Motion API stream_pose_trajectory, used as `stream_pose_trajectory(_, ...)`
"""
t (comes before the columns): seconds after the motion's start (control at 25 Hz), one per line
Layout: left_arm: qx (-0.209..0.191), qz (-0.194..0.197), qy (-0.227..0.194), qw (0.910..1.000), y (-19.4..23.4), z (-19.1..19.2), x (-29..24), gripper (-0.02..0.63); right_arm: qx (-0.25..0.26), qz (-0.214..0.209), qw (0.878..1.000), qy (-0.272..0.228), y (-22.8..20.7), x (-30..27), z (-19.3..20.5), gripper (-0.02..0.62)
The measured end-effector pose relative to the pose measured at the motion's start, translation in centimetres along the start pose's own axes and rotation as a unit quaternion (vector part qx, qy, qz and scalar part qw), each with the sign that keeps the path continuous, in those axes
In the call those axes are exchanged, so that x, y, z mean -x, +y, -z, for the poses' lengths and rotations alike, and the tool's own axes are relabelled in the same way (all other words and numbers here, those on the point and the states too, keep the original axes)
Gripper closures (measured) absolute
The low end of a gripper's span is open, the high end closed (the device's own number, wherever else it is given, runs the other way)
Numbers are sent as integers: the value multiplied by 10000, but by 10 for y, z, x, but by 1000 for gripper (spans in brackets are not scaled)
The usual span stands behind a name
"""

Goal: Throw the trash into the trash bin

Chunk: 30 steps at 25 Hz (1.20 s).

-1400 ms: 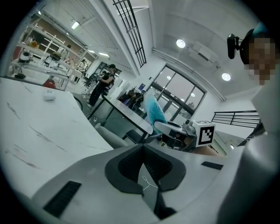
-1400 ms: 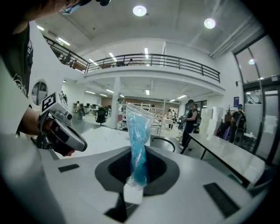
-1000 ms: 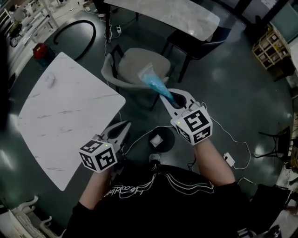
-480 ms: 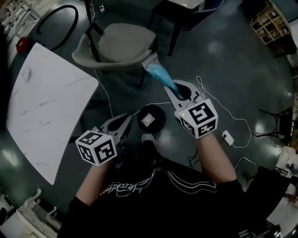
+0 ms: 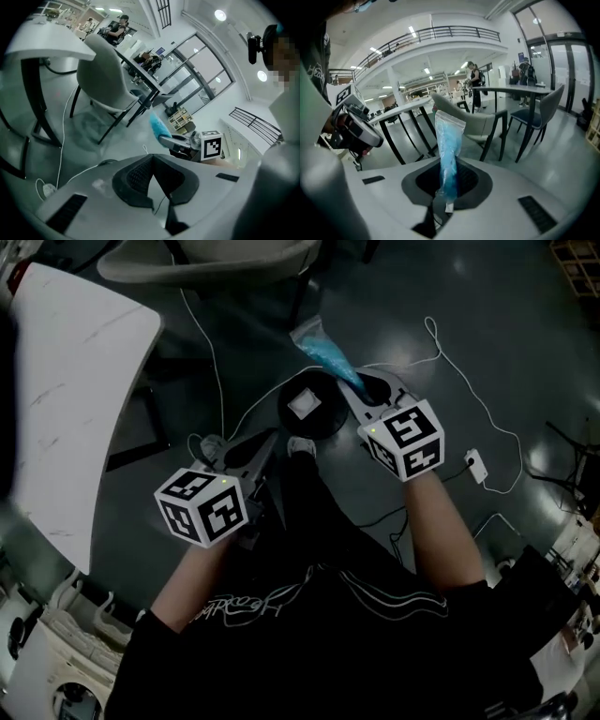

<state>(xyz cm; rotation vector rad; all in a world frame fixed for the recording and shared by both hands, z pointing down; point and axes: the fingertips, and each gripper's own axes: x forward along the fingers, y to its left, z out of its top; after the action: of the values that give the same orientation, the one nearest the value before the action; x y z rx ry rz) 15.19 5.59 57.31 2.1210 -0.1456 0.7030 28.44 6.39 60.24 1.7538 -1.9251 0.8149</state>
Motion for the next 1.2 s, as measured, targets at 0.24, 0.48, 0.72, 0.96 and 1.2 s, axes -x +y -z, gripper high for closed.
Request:
stream_pose_trajectory(0.24, 741, -420, 454, 9953, 55, 80, -4, 600, -861, -505, 9878, 1191, 30, -59, 144, 540)
stream_pose_trajectory(0.48, 1067, -540, 623, 9909, 79, 109, -13, 600, -1104, -548, 9685, 2163, 24, -101, 232, 540)
stream_pose_trajectory(0.72, 1285, -607, 762, 9869, 88, 120, -17, 600, -1528, -935, 9347, 3069, 29, -123, 287, 537)
stream_pose_trajectory(0.96, 1395, -595, 766, 9855, 94, 122, -21, 600, -1898, -887, 9229, 3231, 31, -128, 307, 253)
stream_pose_trajectory(1.2, 1475, -575, 753, 9845, 91, 122, -26, 600, -2133, -1035, 9187, 3158, 38, -119, 320, 250)
